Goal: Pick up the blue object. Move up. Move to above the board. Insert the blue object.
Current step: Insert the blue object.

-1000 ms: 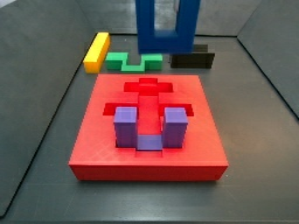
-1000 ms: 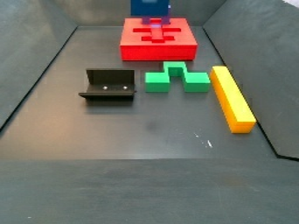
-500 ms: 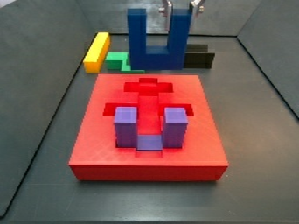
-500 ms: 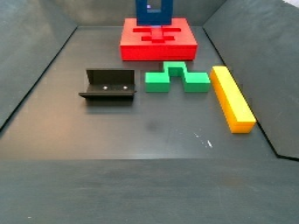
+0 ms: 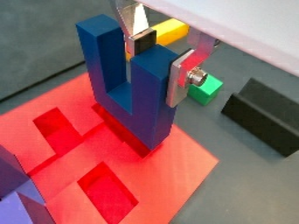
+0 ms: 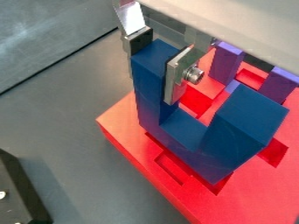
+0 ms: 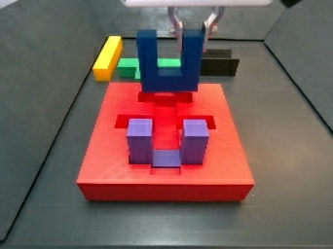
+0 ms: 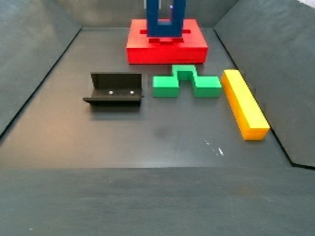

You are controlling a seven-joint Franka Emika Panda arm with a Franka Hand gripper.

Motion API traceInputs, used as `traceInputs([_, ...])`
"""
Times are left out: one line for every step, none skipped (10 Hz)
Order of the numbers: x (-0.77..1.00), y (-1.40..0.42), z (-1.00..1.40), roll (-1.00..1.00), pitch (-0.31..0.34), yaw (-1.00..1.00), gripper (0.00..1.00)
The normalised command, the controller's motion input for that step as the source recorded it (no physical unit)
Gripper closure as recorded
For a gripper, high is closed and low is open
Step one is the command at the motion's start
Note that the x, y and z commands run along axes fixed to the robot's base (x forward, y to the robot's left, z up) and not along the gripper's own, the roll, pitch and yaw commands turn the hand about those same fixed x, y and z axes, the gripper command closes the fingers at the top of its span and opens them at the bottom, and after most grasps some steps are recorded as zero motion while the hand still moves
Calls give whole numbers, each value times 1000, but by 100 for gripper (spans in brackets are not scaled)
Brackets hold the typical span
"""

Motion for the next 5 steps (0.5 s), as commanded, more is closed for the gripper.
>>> traceInputs([0, 0, -257, -74, -110, 0, 100])
traceInputs([-17, -6, -243, -29, -79, 0, 100])
traceInputs([-71, 0, -240, 0, -36, -3, 100])
traceInputs([-86, -14, -240, 0, -21, -14, 100])
traceInputs([-97, -40, -249, 0, -7, -20, 100])
